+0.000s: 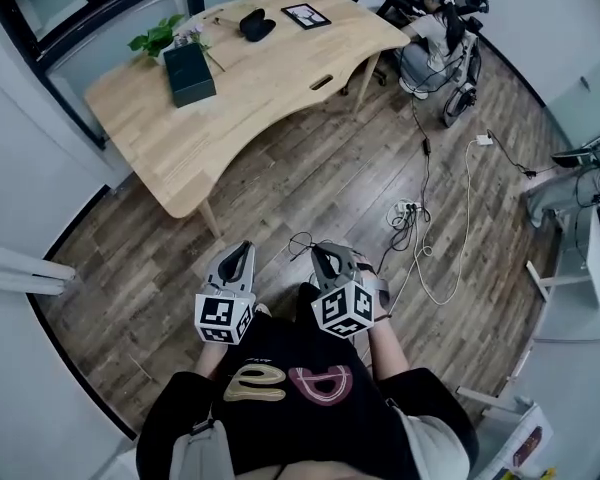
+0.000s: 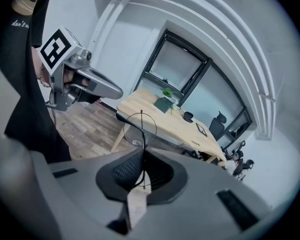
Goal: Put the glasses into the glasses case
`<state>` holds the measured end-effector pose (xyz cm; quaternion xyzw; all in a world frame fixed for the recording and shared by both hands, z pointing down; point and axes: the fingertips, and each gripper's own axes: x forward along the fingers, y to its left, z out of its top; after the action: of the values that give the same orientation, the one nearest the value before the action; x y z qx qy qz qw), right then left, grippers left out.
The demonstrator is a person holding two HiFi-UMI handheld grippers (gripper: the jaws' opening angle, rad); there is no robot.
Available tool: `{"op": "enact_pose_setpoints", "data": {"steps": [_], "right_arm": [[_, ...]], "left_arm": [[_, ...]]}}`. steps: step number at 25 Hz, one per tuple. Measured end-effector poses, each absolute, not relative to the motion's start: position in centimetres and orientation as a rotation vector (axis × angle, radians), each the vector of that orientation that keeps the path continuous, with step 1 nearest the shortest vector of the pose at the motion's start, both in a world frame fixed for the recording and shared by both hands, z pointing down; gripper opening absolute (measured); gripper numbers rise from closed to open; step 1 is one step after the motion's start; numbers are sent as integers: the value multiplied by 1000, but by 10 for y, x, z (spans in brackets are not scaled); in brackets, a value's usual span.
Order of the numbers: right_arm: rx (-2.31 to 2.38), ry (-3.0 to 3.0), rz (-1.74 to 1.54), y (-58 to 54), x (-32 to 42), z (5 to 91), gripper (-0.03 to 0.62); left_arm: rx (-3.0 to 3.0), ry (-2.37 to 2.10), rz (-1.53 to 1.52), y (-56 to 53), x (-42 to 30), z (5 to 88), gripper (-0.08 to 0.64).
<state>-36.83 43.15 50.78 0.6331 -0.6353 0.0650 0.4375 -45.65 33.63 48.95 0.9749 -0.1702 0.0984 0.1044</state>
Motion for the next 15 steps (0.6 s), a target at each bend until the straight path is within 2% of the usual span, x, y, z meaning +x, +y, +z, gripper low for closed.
{"op": "enact_pose_setpoints", "data": {"steps": [6,15], "right_arm": [[1565,-1609,161,417,-336,514,17],[1475,-1661,110,381,-239,520,17]], "left_arm": [[2869,-528,329,326,-426,498,31],[2859,-661,311,299,-342,491,32]]}}
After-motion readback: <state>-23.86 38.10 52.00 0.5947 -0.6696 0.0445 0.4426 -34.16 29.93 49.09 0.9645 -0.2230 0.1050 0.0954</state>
